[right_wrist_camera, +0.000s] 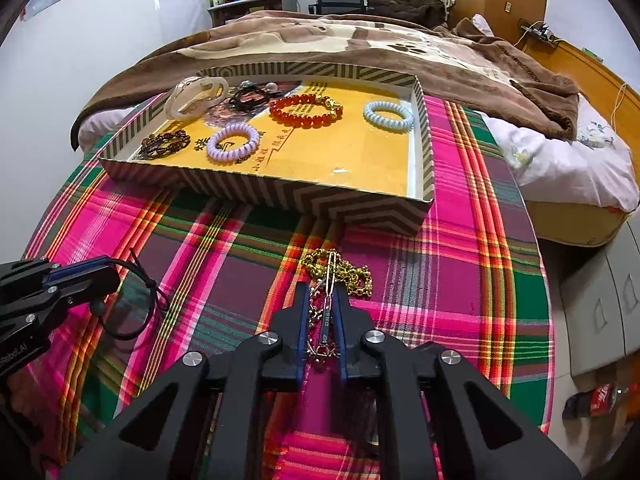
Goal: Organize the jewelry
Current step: 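Lower the right gripper onto the gold chain bracelet and close, then carry the black hair tie and gold chain over the tray with both grippers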
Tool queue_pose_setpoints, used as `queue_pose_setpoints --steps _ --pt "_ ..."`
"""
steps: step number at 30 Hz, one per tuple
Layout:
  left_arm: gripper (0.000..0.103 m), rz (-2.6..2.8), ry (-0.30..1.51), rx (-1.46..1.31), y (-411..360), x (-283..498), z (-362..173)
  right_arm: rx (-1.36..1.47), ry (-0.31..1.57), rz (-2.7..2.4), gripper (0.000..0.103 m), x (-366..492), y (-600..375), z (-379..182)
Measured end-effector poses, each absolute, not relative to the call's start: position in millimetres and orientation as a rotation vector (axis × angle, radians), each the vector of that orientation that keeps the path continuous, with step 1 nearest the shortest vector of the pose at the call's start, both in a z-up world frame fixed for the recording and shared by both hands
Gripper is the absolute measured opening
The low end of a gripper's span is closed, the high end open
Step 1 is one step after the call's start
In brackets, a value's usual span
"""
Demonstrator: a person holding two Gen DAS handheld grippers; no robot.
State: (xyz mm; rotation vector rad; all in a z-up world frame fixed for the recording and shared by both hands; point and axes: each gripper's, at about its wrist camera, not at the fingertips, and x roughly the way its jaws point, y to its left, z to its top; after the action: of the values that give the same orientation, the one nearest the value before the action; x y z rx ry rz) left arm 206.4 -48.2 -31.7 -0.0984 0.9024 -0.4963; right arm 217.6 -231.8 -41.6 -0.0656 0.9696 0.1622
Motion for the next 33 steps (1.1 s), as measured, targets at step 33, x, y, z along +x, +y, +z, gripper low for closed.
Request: queue_pose_setpoints --steps 33 --pt "0.009 -0.475 0.755 -0.039 -51 199 43 -0.002 0.76 0.25 0.004 188 -223 46"
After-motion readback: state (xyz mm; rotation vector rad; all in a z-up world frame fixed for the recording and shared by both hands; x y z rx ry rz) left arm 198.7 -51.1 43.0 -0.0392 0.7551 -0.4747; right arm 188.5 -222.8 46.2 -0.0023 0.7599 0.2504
